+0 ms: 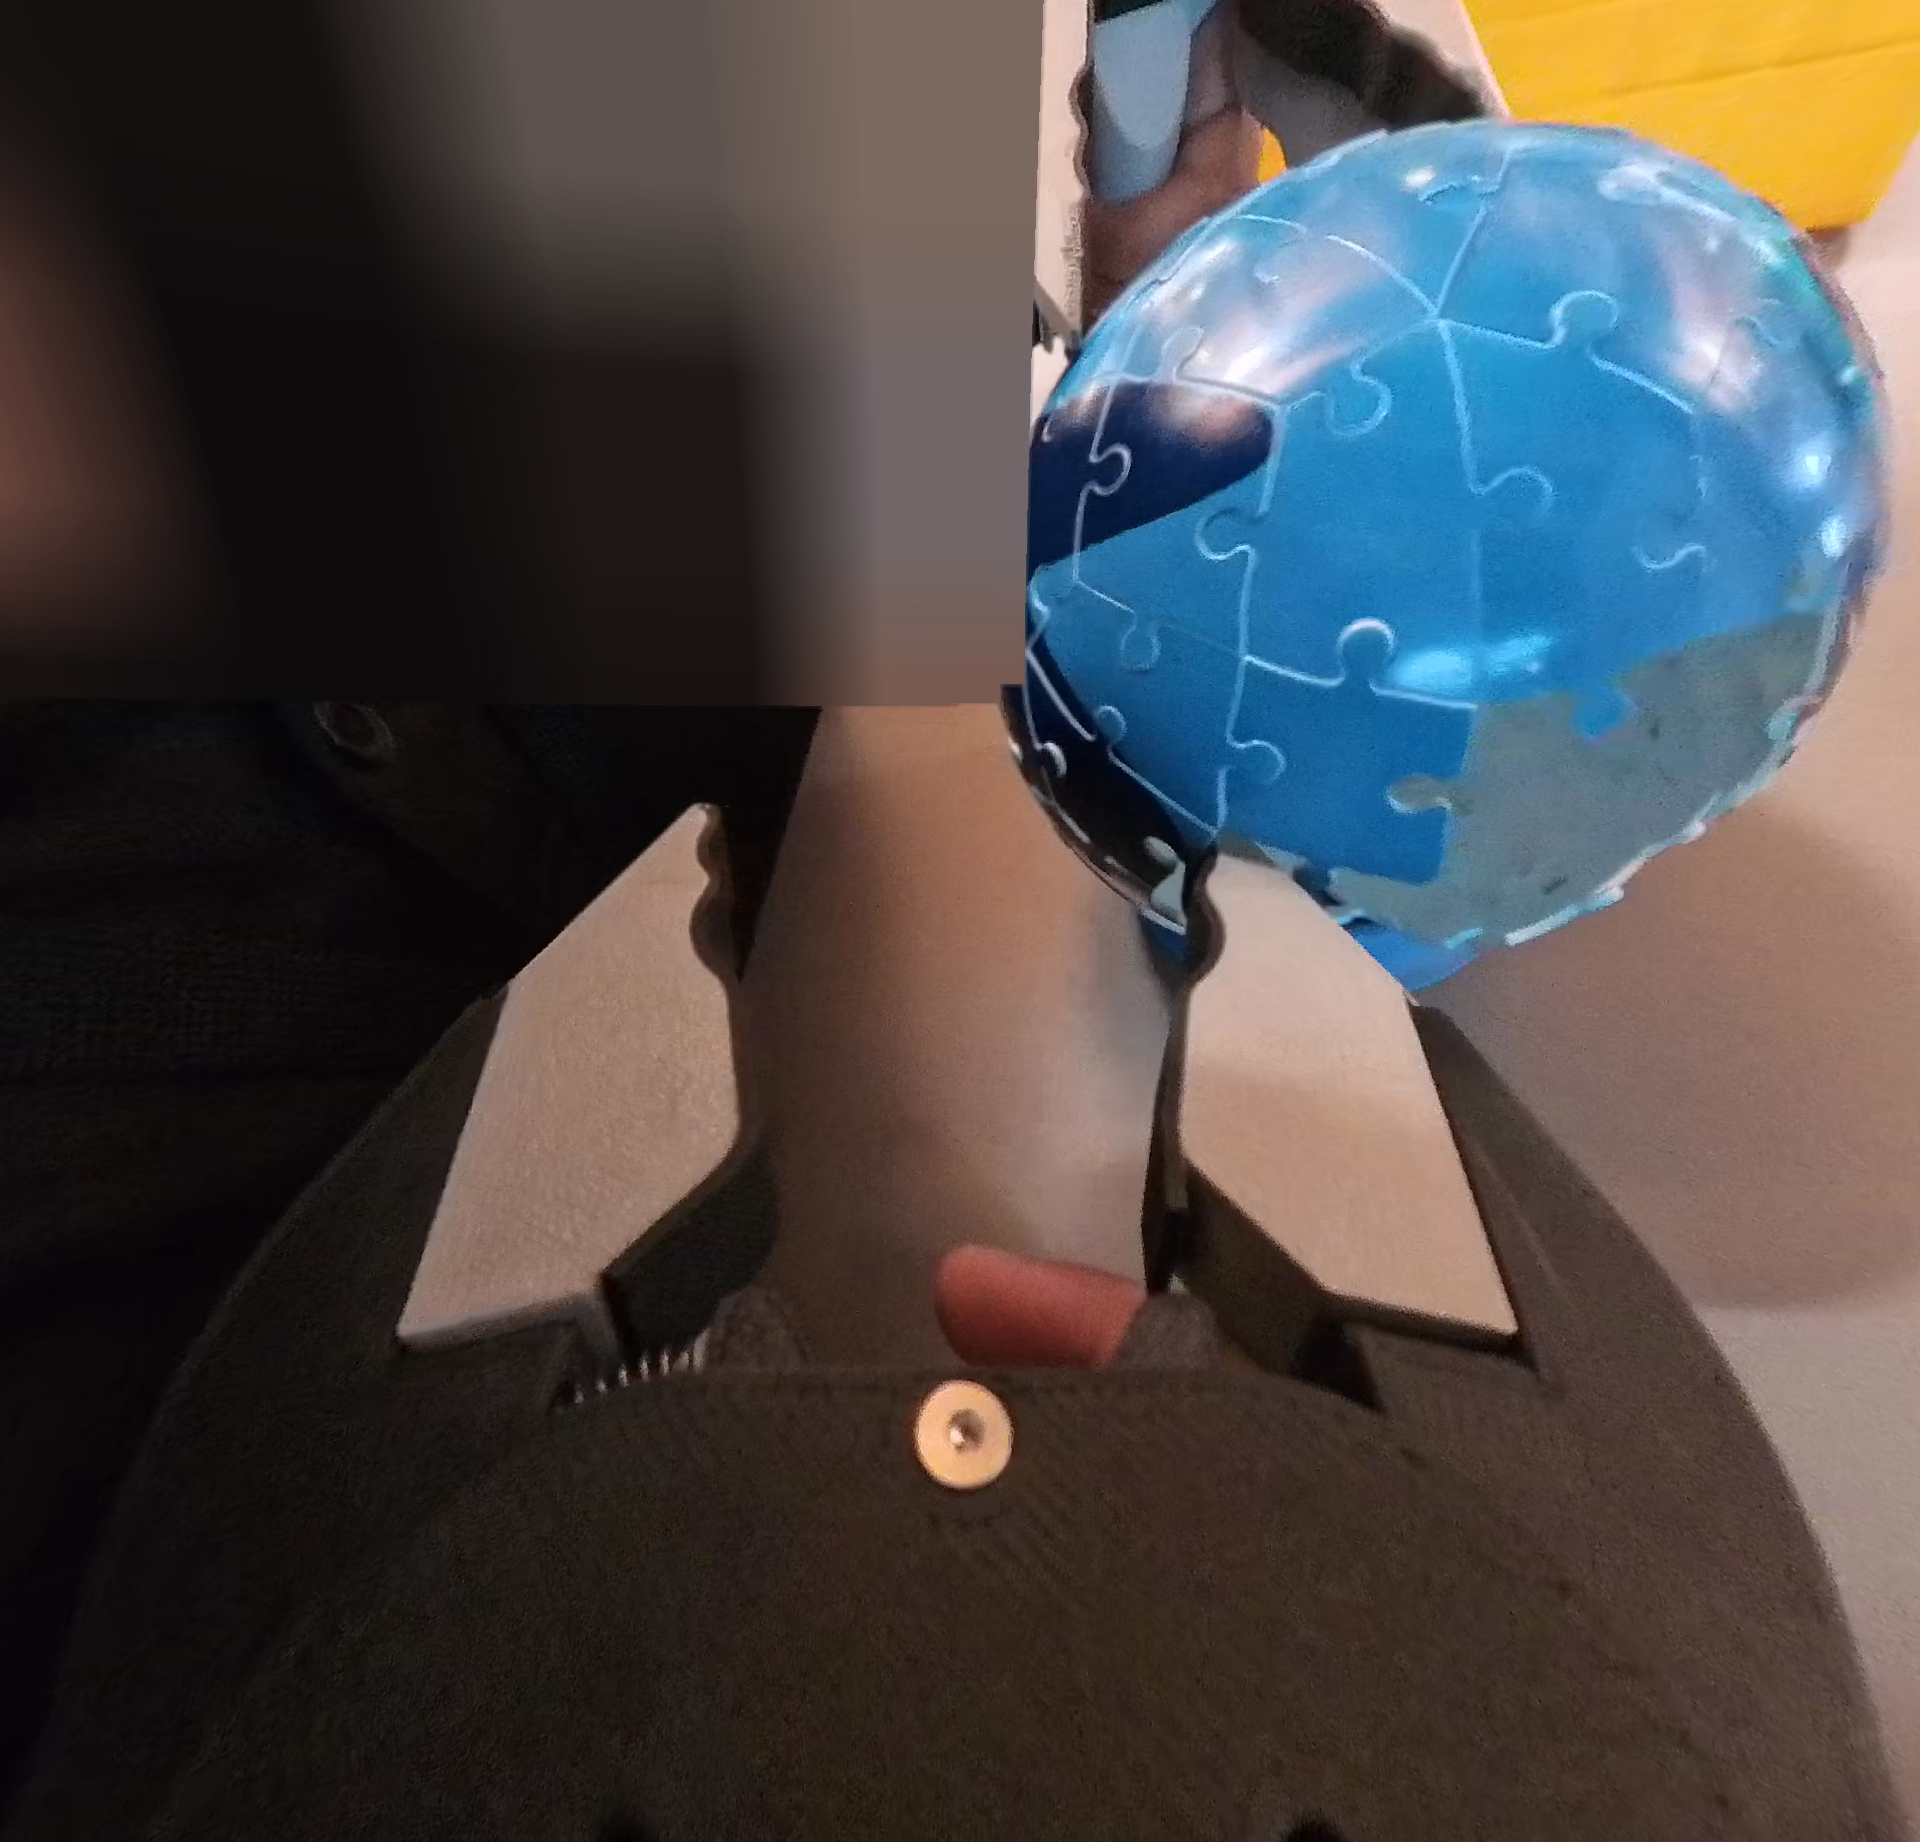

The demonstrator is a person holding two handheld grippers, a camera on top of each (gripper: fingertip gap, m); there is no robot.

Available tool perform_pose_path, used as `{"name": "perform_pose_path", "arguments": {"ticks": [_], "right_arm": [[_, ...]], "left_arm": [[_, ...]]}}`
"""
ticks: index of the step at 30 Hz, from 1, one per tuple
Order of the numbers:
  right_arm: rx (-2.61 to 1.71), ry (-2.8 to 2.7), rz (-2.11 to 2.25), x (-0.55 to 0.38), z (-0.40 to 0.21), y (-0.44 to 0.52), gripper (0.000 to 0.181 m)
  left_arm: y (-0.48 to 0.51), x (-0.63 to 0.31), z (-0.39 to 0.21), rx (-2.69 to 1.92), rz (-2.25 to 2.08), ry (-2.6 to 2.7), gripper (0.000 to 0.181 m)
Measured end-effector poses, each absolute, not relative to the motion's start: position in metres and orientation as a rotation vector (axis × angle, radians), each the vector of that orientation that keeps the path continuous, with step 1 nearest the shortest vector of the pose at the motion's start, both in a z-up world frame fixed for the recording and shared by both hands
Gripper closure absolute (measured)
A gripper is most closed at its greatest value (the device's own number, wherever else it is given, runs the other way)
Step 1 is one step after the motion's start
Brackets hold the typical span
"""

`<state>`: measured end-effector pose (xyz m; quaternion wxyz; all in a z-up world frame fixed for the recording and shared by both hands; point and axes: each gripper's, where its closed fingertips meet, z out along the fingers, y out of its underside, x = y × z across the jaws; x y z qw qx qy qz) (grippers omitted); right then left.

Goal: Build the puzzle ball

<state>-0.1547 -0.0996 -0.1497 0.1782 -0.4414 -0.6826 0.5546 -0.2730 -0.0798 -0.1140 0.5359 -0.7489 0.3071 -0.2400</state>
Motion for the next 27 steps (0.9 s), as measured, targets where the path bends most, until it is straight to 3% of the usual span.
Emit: {"name": "perform_pose_path", "arguments": {"ticks": [2,5,10,13,18,23,26,27], "right_arm": [[-1.205,-1.902,1.604,-0.146,-0.141,-0.090,0.098],[-1.208,-1.758,1.491,-0.139,-0.128,-0.037,0.116],[-1.401,-1.598,1.339,-0.127,-0.132,0.055,0.110],[-1.511,-1.614,1.108,-0.122,-0.157,0.093,0.111],[-1.708,-1.688,0.893,-0.128,-0.194,0.110,0.130],[-1.804,-1.657,0.743,-0.138,-0.211,0.109,0.124],[-1.788,-1.638,0.692,-0.144,-0.211,0.113,0.146],[-1.777,-1.651,0.697,-0.146,-0.211,0.111,0.161]], "left_arm": [[-0.082,-0.270,-0.110,-1.777,-0.549,0.738,0.095],[-0.084,-0.261,-0.105,-1.782,-0.490,0.755,0.095],[-0.082,-0.232,-0.109,-1.798,-0.415,0.774,0.089],[-0.079,-0.225,-0.127,-1.851,-0.331,0.785,0.076],[-0.082,-0.231,-0.127,-1.840,-0.297,0.739,0.081],[-0.092,-0.240,-0.125,-1.839,-0.276,0.707,0.084],[-0.092,-0.246,-0.119,-1.823,-0.255,0.694,0.089],[-0.091,-0.247,-0.116,-1.822,-0.249,0.694,0.089]]}}
